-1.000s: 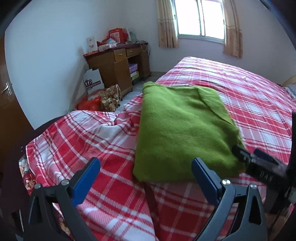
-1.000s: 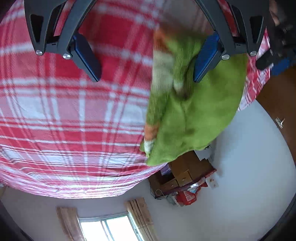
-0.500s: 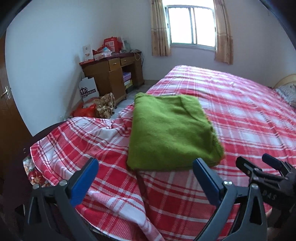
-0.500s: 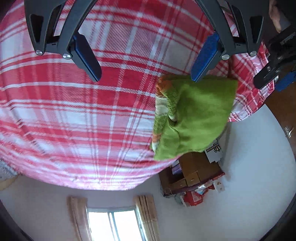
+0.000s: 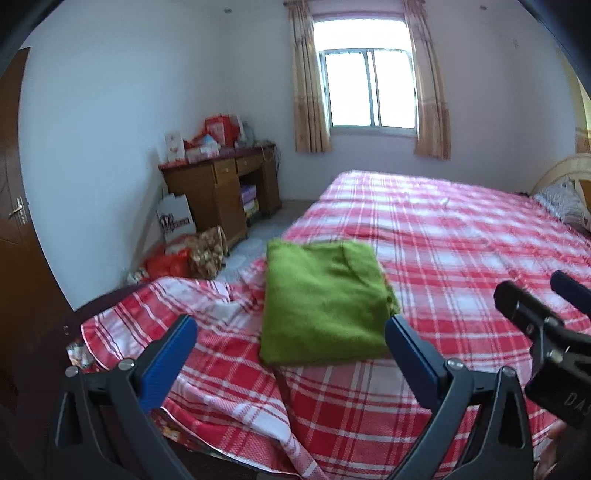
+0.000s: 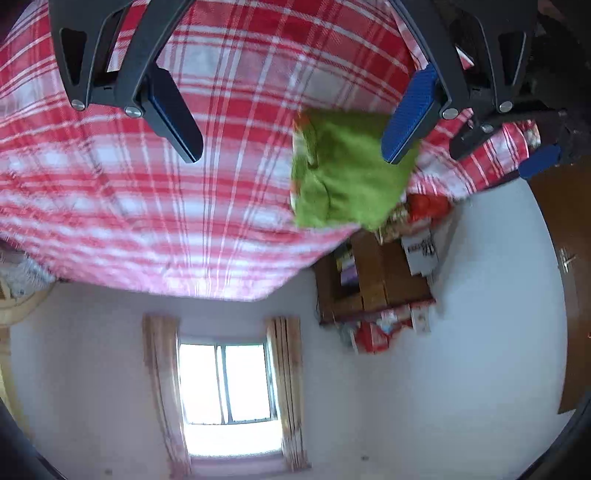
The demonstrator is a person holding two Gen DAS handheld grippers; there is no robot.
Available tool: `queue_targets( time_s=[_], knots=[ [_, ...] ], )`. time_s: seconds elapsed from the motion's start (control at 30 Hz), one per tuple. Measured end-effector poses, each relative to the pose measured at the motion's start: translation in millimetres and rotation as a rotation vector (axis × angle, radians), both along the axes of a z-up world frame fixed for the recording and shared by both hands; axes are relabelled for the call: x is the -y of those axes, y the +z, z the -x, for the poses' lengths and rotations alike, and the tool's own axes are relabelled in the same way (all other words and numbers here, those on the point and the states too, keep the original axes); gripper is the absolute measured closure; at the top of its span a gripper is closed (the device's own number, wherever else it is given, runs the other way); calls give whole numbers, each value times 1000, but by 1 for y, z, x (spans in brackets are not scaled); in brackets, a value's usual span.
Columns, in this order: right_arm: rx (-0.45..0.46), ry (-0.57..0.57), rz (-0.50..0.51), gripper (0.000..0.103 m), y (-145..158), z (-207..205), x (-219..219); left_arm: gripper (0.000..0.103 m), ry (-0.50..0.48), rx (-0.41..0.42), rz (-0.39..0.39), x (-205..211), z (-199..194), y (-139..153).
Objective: Fold small clothes
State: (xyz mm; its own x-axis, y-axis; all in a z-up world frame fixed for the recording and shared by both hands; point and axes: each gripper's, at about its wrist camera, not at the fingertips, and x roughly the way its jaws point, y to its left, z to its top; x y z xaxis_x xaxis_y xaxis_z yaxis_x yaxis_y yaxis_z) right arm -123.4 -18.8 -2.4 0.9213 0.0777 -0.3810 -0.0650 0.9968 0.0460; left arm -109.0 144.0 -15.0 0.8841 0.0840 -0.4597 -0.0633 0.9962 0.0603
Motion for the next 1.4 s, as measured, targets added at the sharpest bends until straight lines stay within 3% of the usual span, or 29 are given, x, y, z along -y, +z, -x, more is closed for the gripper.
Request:
queue_targets(
  time_s=[0.3,0.67,1.4],
  knots=[
    [136,6,-19,5,38,35,-5,0,11,119,11,-3,28,36],
    [203,-17,-26,5,53,47,-8,0,32,163,-8,-4,38,45],
    [178,-24,-46,5,50,47,-3,0,33,151,23,-7,37,42]
  ],
)
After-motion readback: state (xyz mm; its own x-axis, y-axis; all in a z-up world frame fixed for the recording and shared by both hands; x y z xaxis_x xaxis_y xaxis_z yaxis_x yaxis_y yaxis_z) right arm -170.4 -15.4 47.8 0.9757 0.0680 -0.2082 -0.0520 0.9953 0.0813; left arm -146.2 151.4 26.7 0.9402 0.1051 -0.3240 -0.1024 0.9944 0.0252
